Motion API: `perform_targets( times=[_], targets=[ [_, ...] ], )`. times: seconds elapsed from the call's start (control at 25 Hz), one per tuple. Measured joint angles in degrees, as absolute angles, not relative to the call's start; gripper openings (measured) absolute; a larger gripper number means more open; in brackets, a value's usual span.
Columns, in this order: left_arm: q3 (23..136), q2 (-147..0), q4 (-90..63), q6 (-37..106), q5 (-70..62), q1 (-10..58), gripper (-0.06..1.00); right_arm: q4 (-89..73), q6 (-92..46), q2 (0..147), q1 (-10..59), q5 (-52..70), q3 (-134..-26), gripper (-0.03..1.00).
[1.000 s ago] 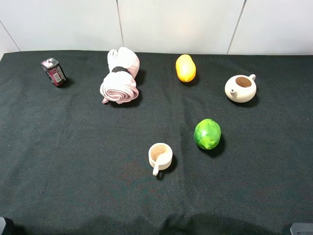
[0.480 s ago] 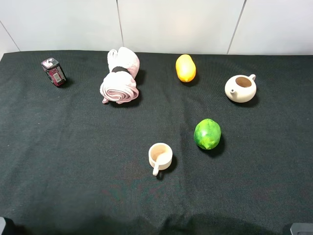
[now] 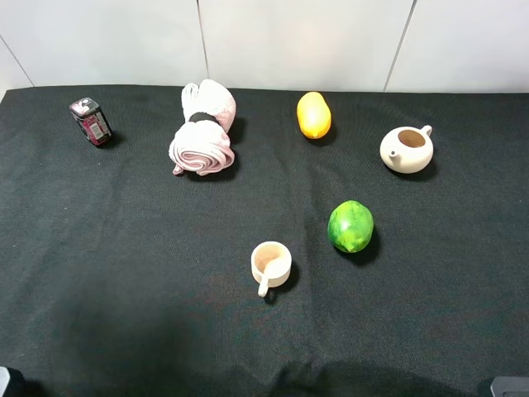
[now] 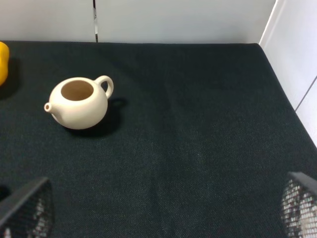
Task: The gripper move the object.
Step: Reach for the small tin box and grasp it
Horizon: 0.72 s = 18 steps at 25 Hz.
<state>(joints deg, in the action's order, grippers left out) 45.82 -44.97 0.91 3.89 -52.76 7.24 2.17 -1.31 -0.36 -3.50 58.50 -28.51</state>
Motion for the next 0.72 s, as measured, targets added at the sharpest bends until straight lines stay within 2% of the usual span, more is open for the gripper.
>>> perform_targets(
  times=[0.72],
  targets=[
    [62.64, -70.80, 4.82, 2.41, -51.98, 7.24, 0.99, 2.17, -1.31, -0.36, -3.50, 58.50, -28.51, 0.69]
  ],
)
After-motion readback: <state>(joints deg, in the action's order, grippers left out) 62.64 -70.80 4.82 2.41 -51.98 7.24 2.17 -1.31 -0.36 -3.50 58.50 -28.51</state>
